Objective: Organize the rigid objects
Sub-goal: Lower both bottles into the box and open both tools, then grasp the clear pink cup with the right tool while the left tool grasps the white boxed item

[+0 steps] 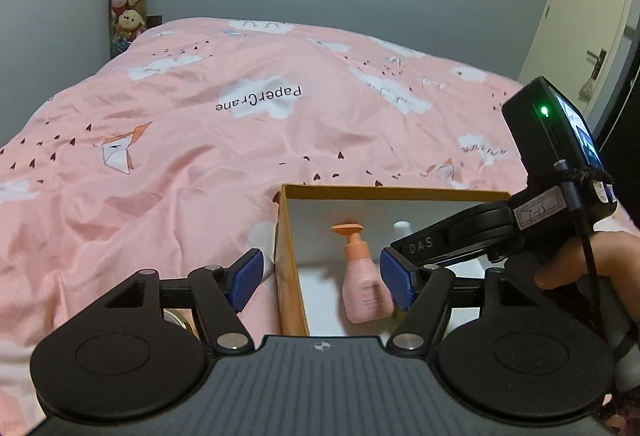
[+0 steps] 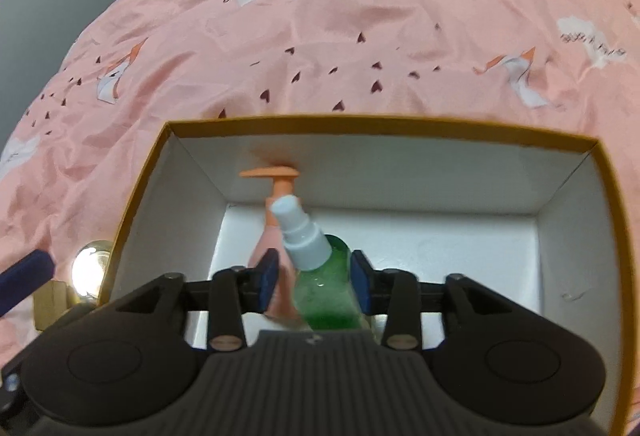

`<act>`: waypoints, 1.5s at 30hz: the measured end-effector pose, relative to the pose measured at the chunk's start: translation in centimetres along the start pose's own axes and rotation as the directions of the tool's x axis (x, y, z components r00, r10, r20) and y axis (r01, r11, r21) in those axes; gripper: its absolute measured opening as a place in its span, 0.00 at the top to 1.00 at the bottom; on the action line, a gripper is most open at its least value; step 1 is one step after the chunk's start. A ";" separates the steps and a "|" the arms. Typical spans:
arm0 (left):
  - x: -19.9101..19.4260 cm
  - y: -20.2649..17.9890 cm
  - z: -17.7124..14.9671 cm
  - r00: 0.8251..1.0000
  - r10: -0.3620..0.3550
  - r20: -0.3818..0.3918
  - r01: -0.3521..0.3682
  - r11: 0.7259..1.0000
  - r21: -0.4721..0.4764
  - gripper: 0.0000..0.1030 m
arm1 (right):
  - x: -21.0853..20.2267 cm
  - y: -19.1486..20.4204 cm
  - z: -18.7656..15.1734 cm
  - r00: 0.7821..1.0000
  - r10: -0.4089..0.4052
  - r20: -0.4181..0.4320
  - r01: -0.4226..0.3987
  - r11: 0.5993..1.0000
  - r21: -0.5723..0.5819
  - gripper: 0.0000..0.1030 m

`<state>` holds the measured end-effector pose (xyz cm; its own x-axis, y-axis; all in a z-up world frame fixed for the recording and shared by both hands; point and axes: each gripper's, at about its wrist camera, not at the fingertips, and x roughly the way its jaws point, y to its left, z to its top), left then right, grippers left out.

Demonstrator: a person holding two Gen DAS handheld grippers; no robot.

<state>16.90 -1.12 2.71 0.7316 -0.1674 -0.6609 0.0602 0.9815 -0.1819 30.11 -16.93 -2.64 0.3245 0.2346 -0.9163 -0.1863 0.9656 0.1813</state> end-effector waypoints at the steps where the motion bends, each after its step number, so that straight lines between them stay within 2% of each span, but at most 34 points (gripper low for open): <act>1: -0.4 0.1 -0.1 1.000 0.001 0.019 0.000 1.000 -0.013 0.23 | -0.3 0.1 -0.1 1.000 -0.015 0.011 0.015 1.000 -0.011 0.56; 4: -1.6 0.1 -0.5 0.998 0.005 0.058 -0.003 1.000 -0.027 0.23 | -1.3 0.1 -0.6 0.998 -0.044 0.036 0.045 0.999 -0.029 0.49; 8: -3.7 0.1 -1.2 0.994 -0.011 0.107 0.016 0.999 -0.048 0.21 | -2.8 0.3 -2.0 0.994 -0.080 0.072 0.085 0.994 -0.067 0.32; 12: -5.7 0.2 -2.3 0.989 -0.018 0.145 0.027 0.998 -0.061 0.20 | -5.6 1.0 -4.3 0.981 -0.112 0.161 0.135 0.981 -0.139 0.21; 15: -7.2 0.5 -3.3 0.986 -0.017 0.165 0.027 0.998 -0.057 0.19 | -8.2 1.5 -6.1 0.967 -0.090 0.238 0.133 0.977 -0.169 0.17; 18: -8.6 0.9 -4.9 0.982 0.007 0.186 0.012 0.995 -0.097 0.19 | -10.1 1.9 -8.0 0.963 -0.045 0.264 0.096 0.978 -0.184 0.16; 21: -9.6 1.7 -6.8 0.988 0.025 0.155 -0.006 0.993 -0.120 0.19 | -12.0 2.8 -9.8 0.957 0.005 0.291 0.058 0.977 -0.205 0.16; 25: -10.5 3.8 -8.7 0.997 0.014 0.080 -0.002 0.988 -0.152 0.19 | -14.9 4.6 -13.0 0.921 0.081 0.380 0.021 0.967 -0.255 0.14; 28: -11.1 5.6 -10.4 1.000 -0.009 -0.014 0.007 0.988 -0.154 0.28 | -16.1 5.8 -15.3 0.898 0.126 0.422 0.000 0.958 -0.286 0.18; 30: -11.5 7.3 -11.5 0.997 -0.034 -0.064 0.021 0.980 -0.199 0.30 | -16.2 6.5 -16.8 0.897 0.170 0.408 -0.044 0.953 -0.300 0.27; 34: -12.0 10.1 -13.5 0.990 -0.002 -0.139 -0.034 0.966 -0.256 0.34 | -14.6 8.7 -18.6 0.919 0.261 0.296 -0.153 0.927 -0.342 0.43; 36: -12.2 10.8 -14.1 0.988 -0.006 -0.157 -0.035 0.966 -0.258 0.39 | -13.2 10.1 -18.9 0.935 0.271 0.231 -0.169 0.909 -0.381 0.55; 41: -12.2 12.0 -14.7 0.987 -0.018 -0.161 -0.029 0.958 -0.285 0.41 | -9.4 13.2 -19.4 0.962 0.254 0.096 -0.188 0.879 -0.439 0.56; 45: -11.6 12.2 -14.2 0.990 -0.002 -0.138 -0.039 0.956 -0.292 0.41 | -6.9 14.4 -19.1 0.968 0.246 0.046 -0.200 0.870 -0.451 0.56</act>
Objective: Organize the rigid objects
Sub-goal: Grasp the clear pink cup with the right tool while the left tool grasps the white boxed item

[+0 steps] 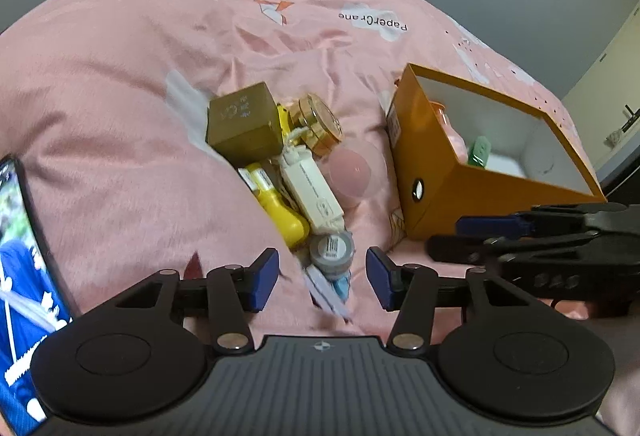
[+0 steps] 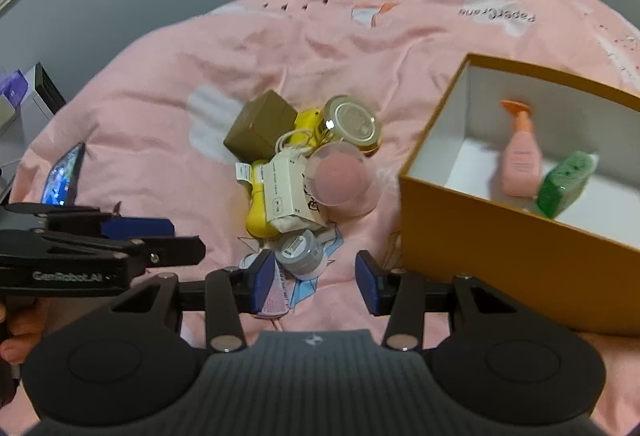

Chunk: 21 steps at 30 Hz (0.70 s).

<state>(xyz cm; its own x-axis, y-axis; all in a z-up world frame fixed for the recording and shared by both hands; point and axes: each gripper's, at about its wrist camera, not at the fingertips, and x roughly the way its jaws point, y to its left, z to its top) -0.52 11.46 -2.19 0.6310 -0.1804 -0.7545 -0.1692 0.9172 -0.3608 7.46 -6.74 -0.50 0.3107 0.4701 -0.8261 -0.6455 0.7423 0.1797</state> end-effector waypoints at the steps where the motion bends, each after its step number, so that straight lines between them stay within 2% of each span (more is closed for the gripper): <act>1: 0.2 0.0 0.2 1.000 0.001 0.007 -0.001 1.000 -0.004 0.42 | 0.5 0.1 0.2 1.000 -0.003 -0.009 0.003 1.000 -0.014 0.56; 4: 1.2 -0.1 1.2 1.000 0.000 0.005 0.000 1.000 -0.028 0.44 | 1.9 0.8 0.8 0.999 -0.034 -0.016 0.032 0.993 -0.110 0.55; 9: 3.6 -0.3 2.7 1.000 0.029 -0.006 -0.029 0.998 -0.064 0.44 | 3.2 1.4 2.0 0.998 -0.061 0.000 0.058 0.951 -0.304 0.54; 10: 4.1 -0.3 2.9 1.000 0.021 -0.014 -0.022 0.997 -0.074 0.44 | 3.6 1.4 2.4 0.997 -0.072 0.004 0.069 0.940 -0.334 0.53; 12: 5.1 -0.4 3.3 1.000 0.020 -0.022 -0.022 0.996 -0.091 0.44 | 4.2 1.3 2.9 0.996 -0.084 0.012 0.082 0.919 -0.386 0.39; 14: 6.2 -0.4 3.5 0.998 0.047 -0.031 -0.050 0.993 -0.105 0.44 | 4.9 1.4 3.2 0.995 -0.096 0.027 0.098 0.884 -0.457 0.35; 18: 7.8 -0.3 3.9 0.996 0.078 -0.045 -0.083 0.990 -0.111 0.45 | 6.4 1.7 3.3 0.993 -0.116 0.033 0.113 0.800 -0.590 0.35; 21: 8.8 -0.3 4.0 0.994 0.094 -0.051 -0.099 0.989 -0.112 0.50 | 7.8 1.8 3.3 0.993 -0.118 0.029 0.108 0.755 -0.646 0.35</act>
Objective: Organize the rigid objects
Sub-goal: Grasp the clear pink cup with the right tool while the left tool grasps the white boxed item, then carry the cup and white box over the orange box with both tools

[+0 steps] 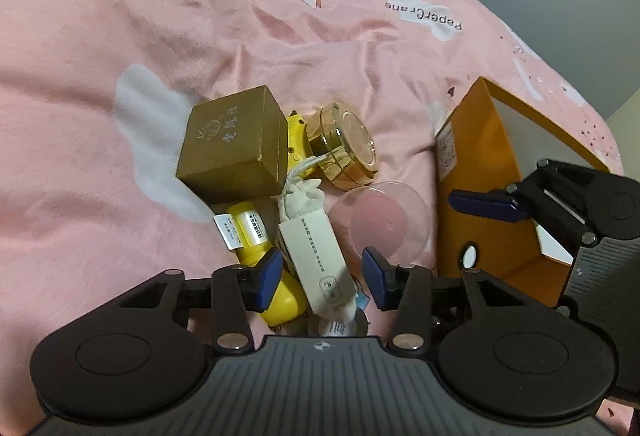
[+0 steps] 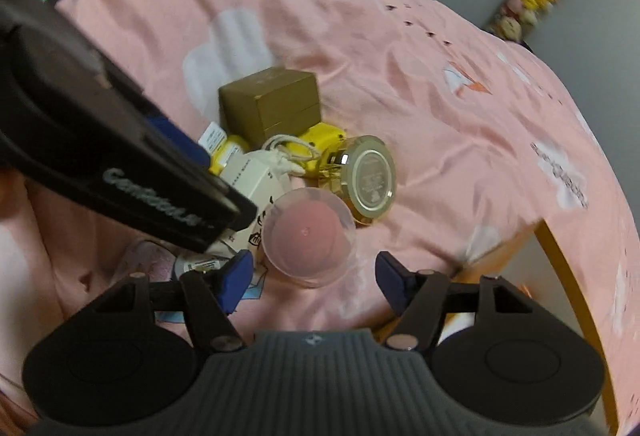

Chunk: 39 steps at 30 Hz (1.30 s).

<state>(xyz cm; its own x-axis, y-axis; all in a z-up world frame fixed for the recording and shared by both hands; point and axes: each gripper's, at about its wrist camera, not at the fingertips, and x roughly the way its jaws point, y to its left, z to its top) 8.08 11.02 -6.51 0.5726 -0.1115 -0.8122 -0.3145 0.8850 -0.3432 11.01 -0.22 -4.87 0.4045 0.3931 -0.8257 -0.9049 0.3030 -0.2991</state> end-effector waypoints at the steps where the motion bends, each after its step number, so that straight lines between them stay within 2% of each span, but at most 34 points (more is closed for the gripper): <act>1: 0.3 0.0 0.0 1.000 0.004 -0.002 -0.004 1.000 -0.004 0.51 | 0.4 0.0 0.1 1.000 0.000 0.001 0.000 1.000 -0.019 0.35; 5: 1.1 0.3 0.1 1.000 0.008 -0.002 -0.008 1.000 -0.029 0.57 | 1.5 0.1 0.3 1.000 0.004 0.010 -0.003 0.997 -0.072 0.36; 10: 1.6 0.9 0.3 1.000 -0.018 0.001 0.018 0.998 -0.059 0.59 | 2.8 0.6 0.9 1.000 -0.002 0.007 0.002 0.994 -0.112 0.36; 13: 1.7 0.8 0.2 1.000 -0.015 0.002 0.015 0.998 -0.054 0.59 | 3.5 0.5 1.2 1.000 0.004 -0.003 -0.004 0.994 -0.108 0.43; 17: 1.7 0.7 0.3 1.000 -0.012 0.010 0.012 0.999 -0.048 0.60 | 3.7 0.6 1.3 1.000 -0.002 -0.016 0.001 0.997 -0.079 0.42; 28: 2.0 -0.4 -0.2 0.999 0.013 0.043 -0.013 1.000 0.010 0.64 | 0.5 0.4 -0.5 0.998 -0.045 0.049 0.045 0.999 0.003 0.43; 39: -1.3 -2.0 -0.9 0.990 0.004 0.139 -0.019 0.994 0.105 0.71 | -2.7 -0.1 -1.4 0.985 -0.122 0.123 0.115 0.991 0.063 0.42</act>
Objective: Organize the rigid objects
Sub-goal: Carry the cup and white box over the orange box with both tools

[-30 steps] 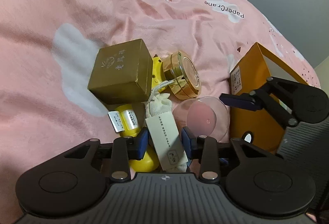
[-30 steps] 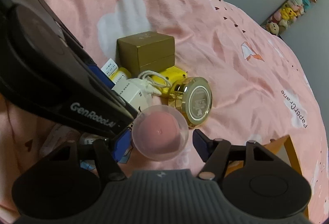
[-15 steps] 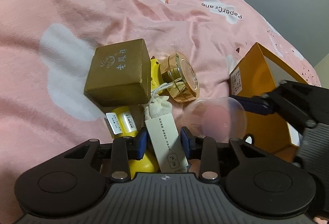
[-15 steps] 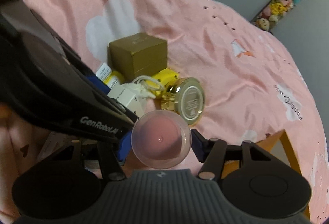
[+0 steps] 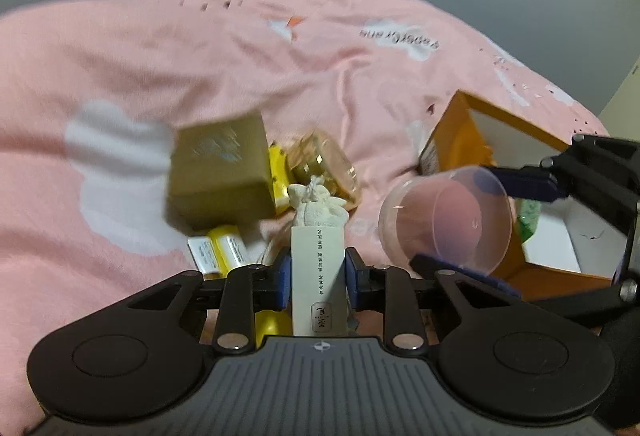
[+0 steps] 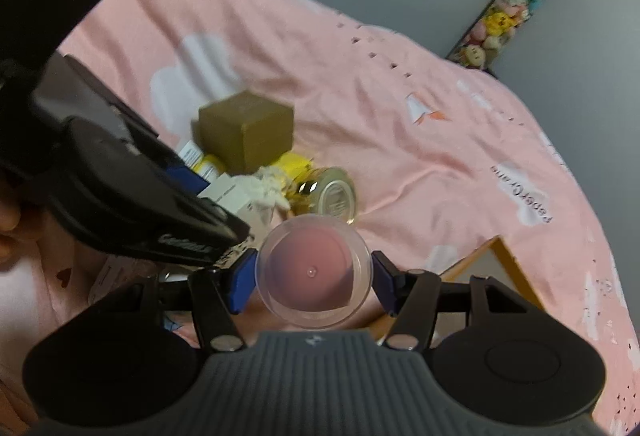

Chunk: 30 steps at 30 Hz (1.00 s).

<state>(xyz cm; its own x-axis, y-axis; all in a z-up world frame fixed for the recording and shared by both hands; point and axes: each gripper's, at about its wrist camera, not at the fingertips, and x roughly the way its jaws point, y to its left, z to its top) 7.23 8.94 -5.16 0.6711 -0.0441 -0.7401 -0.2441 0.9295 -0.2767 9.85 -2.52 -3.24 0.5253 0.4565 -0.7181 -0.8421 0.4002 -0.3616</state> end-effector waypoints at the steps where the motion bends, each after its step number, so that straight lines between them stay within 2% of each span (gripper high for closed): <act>1: -0.6 -0.2 0.1 1.000 -0.001 0.014 0.001 1.000 0.006 0.71 | -0.6 -0.3 0.0 1.000 -0.007 0.016 0.007 1.000 0.014 0.42; 9: -4.2 -1.7 1.4 0.993 -0.030 0.114 0.029 0.999 0.013 0.71 | -4.7 -2.3 -0.1 0.985 -0.123 0.120 0.113 0.990 0.085 0.42; 16: -6.3 -5.3 3.6 0.975 -0.153 0.158 0.143 0.987 0.077 0.71 | -7.6 -6.8 -1.0 0.978 -0.186 0.100 0.155 0.954 0.258 0.42; 21: -5.6 -8.6 5.4 0.948 -0.308 0.076 0.300 0.949 0.098 0.71 | -8.7 -10.4 -2.8 0.974 -0.220 0.051 0.186 0.910 0.372 0.42; 23: -4.5 -10.3 5.8 0.939 -0.343 0.029 0.338 0.934 0.117 0.71 | -8.6 -11.8 -3.8 0.977 -0.212 0.012 0.188 0.890 0.416 0.42; 28: -0.2 -13.3 5.4 0.932 -0.346 -0.105 0.359 0.922 0.147 0.71 | -7.1 -14.9 -7.3 0.980 -0.160 -0.117 0.198 0.817 0.541 0.42; 30: 1.2 -14.0 4.9 0.939 -0.317 -0.134 0.337 0.925 0.173 0.71 | -6.5 -15.3 -8.9 0.982 -0.128 -0.142 0.188 0.790 0.584 0.42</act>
<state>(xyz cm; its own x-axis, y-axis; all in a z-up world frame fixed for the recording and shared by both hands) 14.85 -2.31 0.79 0.6135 -0.3853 -0.6894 0.1218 0.9086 -0.3995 18.23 -18.61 1.64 0.6060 0.2839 -0.7431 -0.4949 0.8659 -0.0728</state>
